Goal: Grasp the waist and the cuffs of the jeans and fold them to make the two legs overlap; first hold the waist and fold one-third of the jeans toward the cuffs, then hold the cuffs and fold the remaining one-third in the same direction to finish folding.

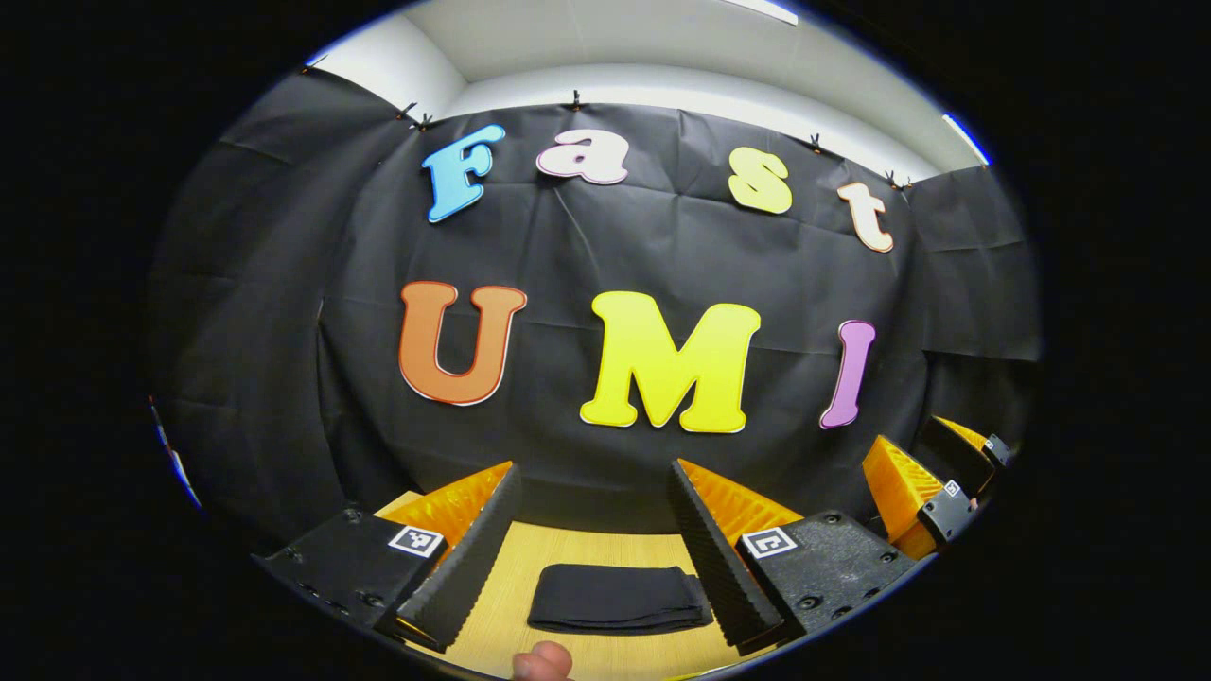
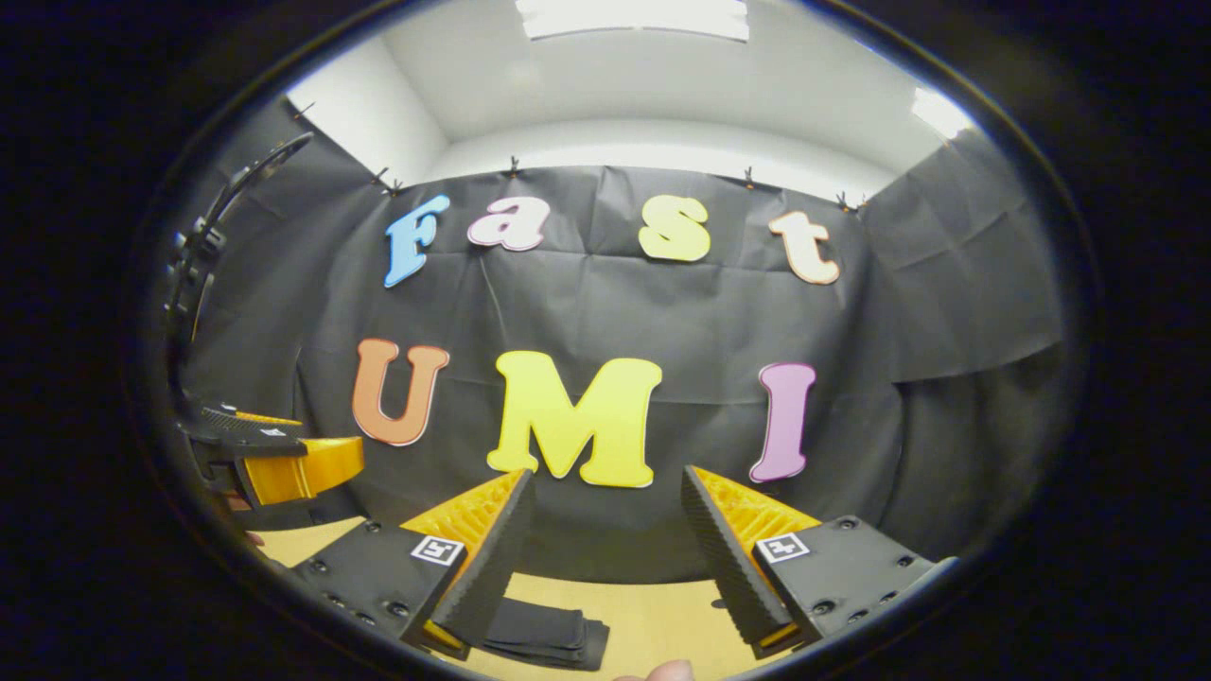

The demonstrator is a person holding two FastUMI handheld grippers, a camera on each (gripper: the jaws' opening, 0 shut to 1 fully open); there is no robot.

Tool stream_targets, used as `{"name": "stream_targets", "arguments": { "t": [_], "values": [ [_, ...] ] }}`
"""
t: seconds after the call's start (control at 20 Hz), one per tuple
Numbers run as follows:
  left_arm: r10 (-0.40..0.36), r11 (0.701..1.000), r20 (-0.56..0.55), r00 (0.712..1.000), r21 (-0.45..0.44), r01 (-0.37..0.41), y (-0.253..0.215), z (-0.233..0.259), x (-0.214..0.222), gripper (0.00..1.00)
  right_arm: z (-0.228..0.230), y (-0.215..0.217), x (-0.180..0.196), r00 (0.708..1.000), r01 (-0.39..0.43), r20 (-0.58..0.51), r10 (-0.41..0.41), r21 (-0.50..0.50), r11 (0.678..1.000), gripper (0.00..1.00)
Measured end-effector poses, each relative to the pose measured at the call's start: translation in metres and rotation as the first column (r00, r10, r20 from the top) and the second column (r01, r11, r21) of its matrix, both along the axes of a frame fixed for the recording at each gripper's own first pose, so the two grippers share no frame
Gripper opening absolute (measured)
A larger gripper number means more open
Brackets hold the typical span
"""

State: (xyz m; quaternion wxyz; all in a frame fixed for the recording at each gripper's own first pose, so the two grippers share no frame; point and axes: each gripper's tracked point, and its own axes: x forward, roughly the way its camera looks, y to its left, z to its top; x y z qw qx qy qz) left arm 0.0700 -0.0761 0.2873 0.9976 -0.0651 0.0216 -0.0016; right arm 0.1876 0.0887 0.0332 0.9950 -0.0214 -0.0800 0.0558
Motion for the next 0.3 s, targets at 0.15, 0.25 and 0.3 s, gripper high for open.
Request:
{"name": "stream_targets", "arguments": {
  "t": [0.15,0.25,0.3],
  "values": [
    [-0.004,1.0,-0.005,1.0,-0.008,0.004,0.003,-0.005,-0.005,1.0,-0.012,0.016,0.015,0.998,-0.026,-0.051,0.025,-0.008,1.0,0.93],
    [-0.013,1.0,0.007,1.0,0.005,0.013,0.003,-0.007,-0.003,0.99,-0.024,0.013,0.01,0.996,-0.022,-0.085,0.022,0.004,1.0,0.93],
    [-0.015,1.0,0.014,1.0,0.013,0.015,0.002,-0.006,-0.003,0.99,-0.027,0.011,0.009,0.995,-0.017,-0.095,0.018,0.01,1.0,0.93]
  ]
}}
